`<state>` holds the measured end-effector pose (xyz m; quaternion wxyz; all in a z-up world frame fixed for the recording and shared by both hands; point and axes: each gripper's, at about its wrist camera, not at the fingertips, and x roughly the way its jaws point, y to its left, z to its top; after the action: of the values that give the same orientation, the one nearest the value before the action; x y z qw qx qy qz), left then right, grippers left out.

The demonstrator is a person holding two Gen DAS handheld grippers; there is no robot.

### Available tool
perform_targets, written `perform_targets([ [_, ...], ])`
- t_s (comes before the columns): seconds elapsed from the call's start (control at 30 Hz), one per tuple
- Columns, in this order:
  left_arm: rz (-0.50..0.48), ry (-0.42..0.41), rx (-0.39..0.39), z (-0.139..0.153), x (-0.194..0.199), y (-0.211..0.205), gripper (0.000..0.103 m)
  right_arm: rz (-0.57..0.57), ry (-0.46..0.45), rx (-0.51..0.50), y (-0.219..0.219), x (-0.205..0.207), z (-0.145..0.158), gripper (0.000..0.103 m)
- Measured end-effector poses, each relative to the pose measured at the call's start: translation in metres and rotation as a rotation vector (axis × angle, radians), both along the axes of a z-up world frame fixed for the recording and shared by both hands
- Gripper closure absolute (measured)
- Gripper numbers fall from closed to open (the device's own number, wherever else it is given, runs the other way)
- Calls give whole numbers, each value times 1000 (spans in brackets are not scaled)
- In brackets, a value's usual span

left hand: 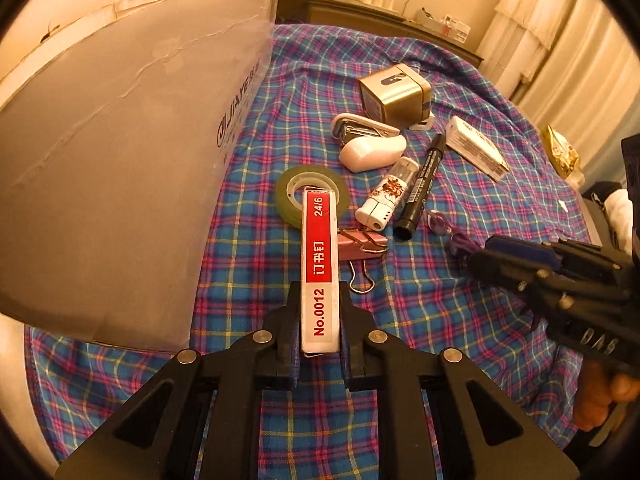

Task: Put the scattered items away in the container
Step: 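Grasp the red-and-white staple box with the left tool while the right tool grasps the purple figure, then carry the staple box and purple figure over the white box with both tools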

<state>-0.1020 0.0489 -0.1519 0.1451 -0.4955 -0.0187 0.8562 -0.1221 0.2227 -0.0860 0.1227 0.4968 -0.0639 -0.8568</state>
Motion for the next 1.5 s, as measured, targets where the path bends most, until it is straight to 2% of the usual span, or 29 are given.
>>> perform_targets([
  [0.07,7,11,-2,2,-1,-1,88,-15,-5,-40,4,-1,1,76],
  [0.17,5,34,-5,9,1,0,88,-30,-2,-97,10,-1,5,86],
  [0.2,2,43,-9,11,2,1,88,-31,1,-108,11,-1,6,94],
  [0.37,-10,48,-22,14,6,7,88,-10,-54,20,-2,0,-13,93],
  [0.47,-13,43,-25,14,9,10,88,15,-35,74,-12,1,-14,84],
  [0.5,-15,44,-28,16,10,11,88,13,-33,73,-12,2,-12,74],
  [0.53,-17,48,-30,18,12,10,88,1,-23,75,-11,4,-9,69],
  [0.6,-14,57,-27,22,15,9,88,-31,26,73,-4,11,4,68],
  [0.67,-12,64,-24,26,17,7,88,-54,58,57,5,16,14,57],
  [0.7,-11,65,-24,27,18,7,88,-65,67,69,8,16,16,48],
  [0.87,-11,56,0,32,19,6,88,-86,-3,134,19,-2,-13,46],
  [0.9,-12,57,6,34,19,6,88,-85,10,136,19,-3,-17,46],
  [0.97,-14,58,9,36,21,6,88,-73,21,165,16,-6,-19,54],
  [1.03,-16,61,13,40,24,6,88,-69,27,177,13,-8,-18,87],
  [1.27,-11,77,19,53,41,-3,88,-118,43,38,27,13,-5,89],
  [1.5,3,98,38,69,53,-15,88,-142,91,-27,30,35,17,89],
])
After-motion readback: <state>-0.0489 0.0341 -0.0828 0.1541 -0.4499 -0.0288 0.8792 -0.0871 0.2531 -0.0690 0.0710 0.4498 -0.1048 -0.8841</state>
